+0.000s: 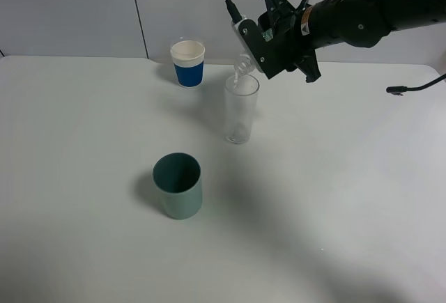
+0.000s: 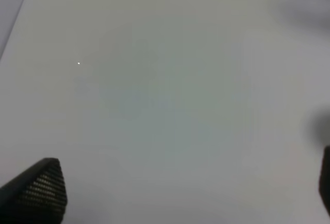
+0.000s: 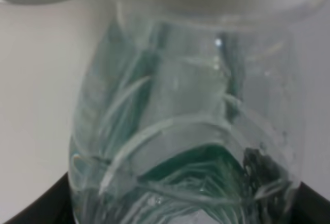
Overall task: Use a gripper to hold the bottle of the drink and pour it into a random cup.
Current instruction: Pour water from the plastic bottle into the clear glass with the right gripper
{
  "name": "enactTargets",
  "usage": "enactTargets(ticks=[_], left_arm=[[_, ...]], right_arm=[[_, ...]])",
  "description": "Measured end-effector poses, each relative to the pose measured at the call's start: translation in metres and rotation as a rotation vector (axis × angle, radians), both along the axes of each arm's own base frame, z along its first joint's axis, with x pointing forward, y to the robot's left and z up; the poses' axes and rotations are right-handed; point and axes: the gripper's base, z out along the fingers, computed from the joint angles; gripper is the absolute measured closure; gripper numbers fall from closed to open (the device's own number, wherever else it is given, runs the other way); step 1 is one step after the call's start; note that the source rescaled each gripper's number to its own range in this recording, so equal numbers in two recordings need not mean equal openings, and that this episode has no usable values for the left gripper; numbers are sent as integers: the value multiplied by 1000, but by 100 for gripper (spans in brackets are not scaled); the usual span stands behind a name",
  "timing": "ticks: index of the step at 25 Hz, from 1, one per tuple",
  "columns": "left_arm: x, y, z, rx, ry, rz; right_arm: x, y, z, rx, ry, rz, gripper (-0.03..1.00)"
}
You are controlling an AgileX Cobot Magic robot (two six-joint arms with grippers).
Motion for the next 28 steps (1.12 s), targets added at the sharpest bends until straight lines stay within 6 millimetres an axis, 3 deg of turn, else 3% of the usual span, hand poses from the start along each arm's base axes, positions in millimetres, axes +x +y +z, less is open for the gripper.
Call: enactTargets(ticks=[28], left_arm=[[0,0,0,0,0,0]], right_arm=[[0,-3,-1,-56,-8,21,96]])
